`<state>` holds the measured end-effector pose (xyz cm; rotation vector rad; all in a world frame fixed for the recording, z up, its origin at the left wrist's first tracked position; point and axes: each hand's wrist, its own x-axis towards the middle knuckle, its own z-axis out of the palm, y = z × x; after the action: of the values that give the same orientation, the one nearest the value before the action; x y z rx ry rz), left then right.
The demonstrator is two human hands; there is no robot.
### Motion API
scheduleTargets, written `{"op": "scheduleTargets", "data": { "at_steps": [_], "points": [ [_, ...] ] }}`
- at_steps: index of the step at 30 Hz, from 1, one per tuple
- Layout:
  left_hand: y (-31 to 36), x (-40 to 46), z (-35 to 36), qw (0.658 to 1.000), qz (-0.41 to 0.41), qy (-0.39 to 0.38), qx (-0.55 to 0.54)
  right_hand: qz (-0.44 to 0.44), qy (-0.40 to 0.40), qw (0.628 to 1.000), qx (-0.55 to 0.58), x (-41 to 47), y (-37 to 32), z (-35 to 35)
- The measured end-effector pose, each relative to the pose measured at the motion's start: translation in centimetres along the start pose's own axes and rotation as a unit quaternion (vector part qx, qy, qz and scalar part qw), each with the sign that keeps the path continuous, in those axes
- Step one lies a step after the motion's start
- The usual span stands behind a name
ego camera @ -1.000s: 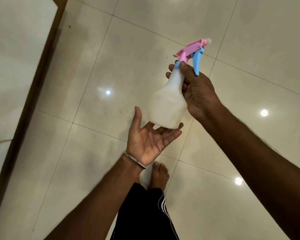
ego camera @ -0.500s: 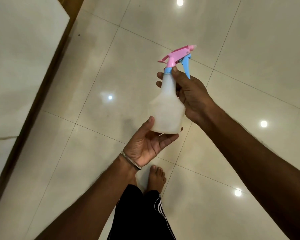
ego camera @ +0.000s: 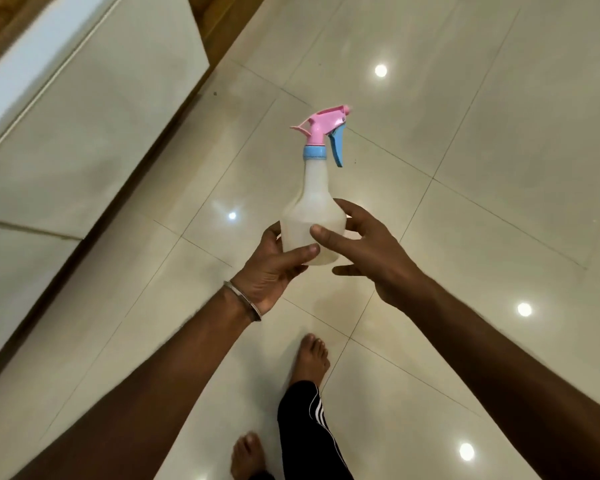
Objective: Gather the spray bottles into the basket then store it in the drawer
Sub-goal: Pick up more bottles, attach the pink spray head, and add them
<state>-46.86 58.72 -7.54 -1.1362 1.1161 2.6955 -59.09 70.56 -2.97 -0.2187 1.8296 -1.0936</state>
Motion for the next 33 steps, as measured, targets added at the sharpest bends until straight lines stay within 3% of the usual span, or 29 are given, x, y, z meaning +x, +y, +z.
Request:
{"op": "scheduleTargets", "data": {
  "at_steps": [4,10,24,33],
  "points": [
    [-0.5,-3.6,-1.5,0.996,0.035,0.04,0.072,-0.027,0.008,1.0,0.0,-2.8,0.1,3.2],
    [-1.7,-11.2,-4.8,0.99,0.059,0.041,0.124,-0.06,-0.017,0.998,0.006,-8.6,1.4,7.2],
    [-3.6,-30.4,-11.4,0.985,0.1,0.014,0.139,-0.108,-0.225,0.965,-0.081,-19.7,2.6,16.0],
    [-8.5,-41.0,-14.6,0.966,0.159,0.148,0.14,-0.148,-0.304,0.93,-0.145,-25.9,4.5,22.4]
  ]
}}
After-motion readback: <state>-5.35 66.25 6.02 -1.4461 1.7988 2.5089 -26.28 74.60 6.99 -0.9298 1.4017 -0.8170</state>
